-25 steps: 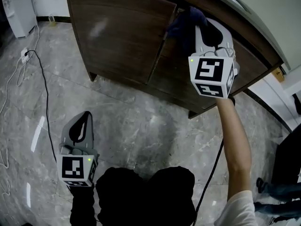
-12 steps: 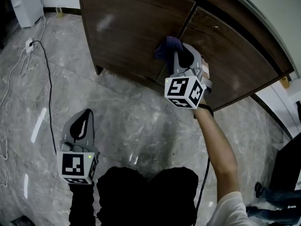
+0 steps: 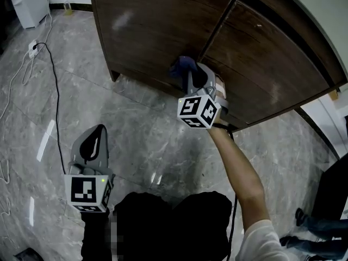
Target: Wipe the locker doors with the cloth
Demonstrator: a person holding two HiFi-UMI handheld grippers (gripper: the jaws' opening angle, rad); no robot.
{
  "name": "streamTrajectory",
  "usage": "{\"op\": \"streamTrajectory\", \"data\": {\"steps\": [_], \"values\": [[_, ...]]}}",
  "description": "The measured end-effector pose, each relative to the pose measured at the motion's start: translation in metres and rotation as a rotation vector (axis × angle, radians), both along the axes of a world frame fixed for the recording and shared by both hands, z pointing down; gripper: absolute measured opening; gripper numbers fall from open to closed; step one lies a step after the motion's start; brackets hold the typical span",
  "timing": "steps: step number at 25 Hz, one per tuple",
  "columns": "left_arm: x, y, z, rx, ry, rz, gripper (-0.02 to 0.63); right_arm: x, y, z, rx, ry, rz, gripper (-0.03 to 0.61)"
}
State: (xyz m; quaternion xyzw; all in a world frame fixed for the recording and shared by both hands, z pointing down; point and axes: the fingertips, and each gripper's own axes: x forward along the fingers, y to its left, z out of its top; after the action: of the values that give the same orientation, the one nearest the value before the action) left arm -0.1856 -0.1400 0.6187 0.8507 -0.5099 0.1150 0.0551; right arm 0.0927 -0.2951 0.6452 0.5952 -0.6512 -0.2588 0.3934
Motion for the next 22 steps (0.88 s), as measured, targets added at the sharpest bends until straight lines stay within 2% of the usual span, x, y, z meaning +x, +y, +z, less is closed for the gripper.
{"op": "streamTrajectory", "data": {"steps": [10, 13, 17, 22], "values": [[-0.004, -0.002, 0.010, -0.023, -0.009, -0.012, 0.004, 0.000, 0.002, 0.106, -0.188, -0.001, 0.015, 0.052], [-0.005, -0.003, 0.013, -0.027, -0.013, -0.014, 0.003, 0.000, 0.000, 0.123, -0.216, 0.000, 0.017, 0.052], [-0.006, -0.004, 0.015, -0.035, -0.013, -0.019, 0.003, -0.010, -0.007, 0.109, -0.197, 0.005, 0.004, 0.052], [-0.004, -0.005, 0.009, -0.030, -0.003, -0.019, 0.003, -0.023, -0.018, 0.051, -0.109, 0.020, -0.021, 0.052]]}}
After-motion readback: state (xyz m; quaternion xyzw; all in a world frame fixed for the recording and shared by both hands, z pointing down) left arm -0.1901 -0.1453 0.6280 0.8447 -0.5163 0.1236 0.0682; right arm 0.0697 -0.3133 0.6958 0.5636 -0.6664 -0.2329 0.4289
